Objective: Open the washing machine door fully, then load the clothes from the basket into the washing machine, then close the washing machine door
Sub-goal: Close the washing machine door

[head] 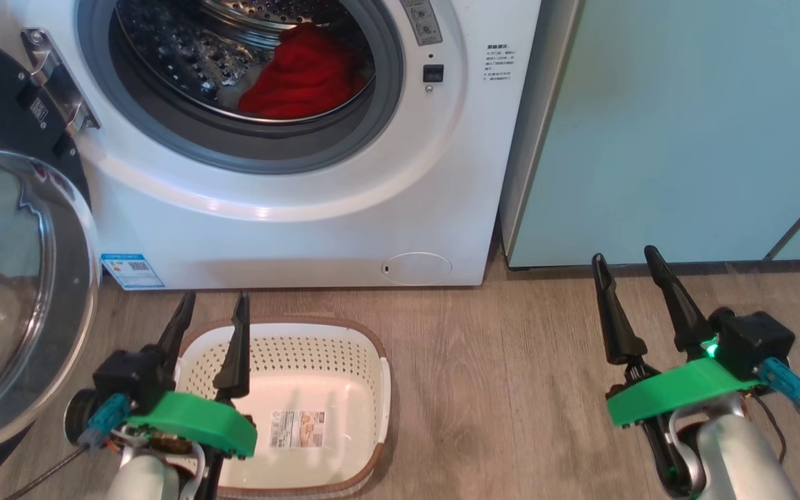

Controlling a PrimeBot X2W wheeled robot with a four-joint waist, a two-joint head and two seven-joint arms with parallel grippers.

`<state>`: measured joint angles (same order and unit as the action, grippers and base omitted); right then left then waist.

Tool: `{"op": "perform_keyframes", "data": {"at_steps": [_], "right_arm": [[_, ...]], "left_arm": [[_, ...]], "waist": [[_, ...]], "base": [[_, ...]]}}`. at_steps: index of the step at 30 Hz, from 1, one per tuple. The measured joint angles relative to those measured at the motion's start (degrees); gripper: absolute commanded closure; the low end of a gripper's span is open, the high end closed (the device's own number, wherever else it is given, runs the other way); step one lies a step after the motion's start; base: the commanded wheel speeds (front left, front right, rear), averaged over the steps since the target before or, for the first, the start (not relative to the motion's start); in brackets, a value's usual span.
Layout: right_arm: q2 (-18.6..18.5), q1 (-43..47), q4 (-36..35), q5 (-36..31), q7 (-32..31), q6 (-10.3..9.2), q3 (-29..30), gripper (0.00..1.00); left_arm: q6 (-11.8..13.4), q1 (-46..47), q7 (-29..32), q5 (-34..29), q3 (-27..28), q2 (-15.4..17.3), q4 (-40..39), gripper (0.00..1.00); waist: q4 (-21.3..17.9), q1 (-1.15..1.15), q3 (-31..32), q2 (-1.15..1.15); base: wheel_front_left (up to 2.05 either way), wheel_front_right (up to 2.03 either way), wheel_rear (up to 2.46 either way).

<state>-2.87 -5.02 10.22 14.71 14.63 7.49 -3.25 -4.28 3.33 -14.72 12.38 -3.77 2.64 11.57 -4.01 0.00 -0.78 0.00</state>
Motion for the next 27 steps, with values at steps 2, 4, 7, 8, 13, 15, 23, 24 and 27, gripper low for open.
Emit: {"op": "perform_keyframes", "data": {"at_steps": [2, 4, 7, 8, 13, 15, 23, 24, 27], "right_arm": [[0.0, 0.0, 0.0, 0.0, 0.0, 0.0, 0.0, 0.0], [0.0, 0.0, 0.0, 0.0, 0.0, 0.0, 0.0, 0.0], [0.0, 0.0, 0.0, 0.0, 0.0, 0.0, 0.0, 0.0], [0.0, 0.0, 0.0, 0.0, 0.0, 0.0, 0.0, 0.0], [0.0, 0.0, 0.0, 0.0, 0.0, 0.0, 0.0, 0.0], [0.0, 0.0, 0.0, 0.0, 0.0, 0.0, 0.0, 0.0], [0.0, 0.0, 0.0, 0.0, 0.0, 0.0, -0.1, 0.0], [0.0, 0.0, 0.0, 0.0, 0.0, 0.0, -0.1, 0.0], [0.0, 0.0, 0.1, 0.0, 0.0, 0.0, -0.1, 0.0]], "left_arm": [[0.0, 0.0, 0.0, 0.3, -0.1, 0.0, 0.0, 0.0], [0.0, 0.0, 0.0, 0.6, -0.1, 0.0, -0.1, 0.0], [0.0, 0.0, 0.0, 0.8, -0.1, 0.0, -0.2, 0.0], [0.0, 0.0, 0.0, 0.9, -0.2, 0.0, -0.2, 0.0], [0.4, 0.0, 0.0, 2.4, -0.1, 0.0, -0.2, 0.0], [0.4, 0.0, 0.0, 2.4, -0.1, 0.0, -0.2, 0.0], [0.4, 0.0, 0.0, 2.6, 0.0, 0.0, -0.1, 0.0], [0.4, 0.0, 0.0, 2.6, 0.0, 0.0, 0.0, 0.0], [0.4, 0.0, 0.0, 2.0, 0.0, 0.0, 0.0, 0.0]], "waist": [[0.0, 0.0, 0.0, 0.0], [0.0, 0.0, 0.0, 0.0], [0.0, 0.0, 0.0, 0.0], [0.0, 0.0, 0.0, 0.0], [0.1, 0.0, 0.0, 0.0], [0.1, 0.0, 0.0, 0.0], [0.3, 0.01, 0.1, 0.0], [0.3, 0.01, 0.1, 0.0], [0.5, 0.01, 0.1, 0.0]], "base": [[0.0, 0.0, 0.0], [0.0, 0.0, 0.0], [0.0, 0.0, 0.0], [0.0, 0.0, 0.0], [-0.53, 0.4, 0.12], [-1.07, 0.91, 0.16], [-1.75, 1.59, 0.16], [-2.2, 2.06, 0.13], [-2.21, 2.05, 0.15]]}}
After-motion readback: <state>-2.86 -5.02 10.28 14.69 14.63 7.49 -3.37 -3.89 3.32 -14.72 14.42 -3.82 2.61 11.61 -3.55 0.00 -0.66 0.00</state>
